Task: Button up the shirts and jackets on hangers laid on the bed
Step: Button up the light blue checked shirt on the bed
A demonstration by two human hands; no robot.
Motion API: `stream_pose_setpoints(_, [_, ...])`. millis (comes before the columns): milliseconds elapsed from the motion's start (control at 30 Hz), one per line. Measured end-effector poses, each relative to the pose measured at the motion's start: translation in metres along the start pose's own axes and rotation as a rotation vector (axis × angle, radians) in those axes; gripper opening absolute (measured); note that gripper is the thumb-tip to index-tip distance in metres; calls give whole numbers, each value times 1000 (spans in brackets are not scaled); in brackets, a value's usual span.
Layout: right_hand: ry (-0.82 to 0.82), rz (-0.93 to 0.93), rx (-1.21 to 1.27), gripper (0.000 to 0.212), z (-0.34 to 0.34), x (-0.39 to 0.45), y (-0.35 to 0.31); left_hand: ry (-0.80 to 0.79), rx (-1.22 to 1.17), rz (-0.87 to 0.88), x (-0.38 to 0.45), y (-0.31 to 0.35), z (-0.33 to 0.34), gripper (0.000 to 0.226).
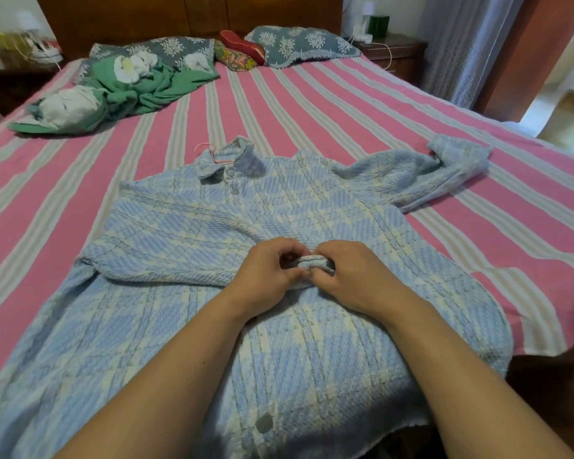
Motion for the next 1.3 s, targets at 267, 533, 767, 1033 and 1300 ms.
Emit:
stream_pose_setpoints(267, [106,-52,-25,26,-10,-2,-3,35,-178,-71,-3,-2,-7,23])
stream_pose_setpoints(533, [82,-5,-77,22,-16,-7,-3,439,-8,124,-8,8,-35,36])
stream_pose_setpoints(767, [456,693,804,11,-90,-8,112,136,368,-160,7,-13,-10,31])
stream_pose_setpoints(1033, [527,982,816,22,-97,51,248,212,301,-207,13,-18,-16,31])
stream_pose_setpoints(1300, [555,745,556,46,-125,81,226,248,253,-215,11,-21,-19,32])
Point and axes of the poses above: each hand's wrist, its own x-axis towards the middle knuckle, its own z-axis out of the palm, y = z × x, the point moved 7 cm from there along x, towards the middle knuckle, and after that the axes turned 5 degrees about -x, right-handed, at the moved point
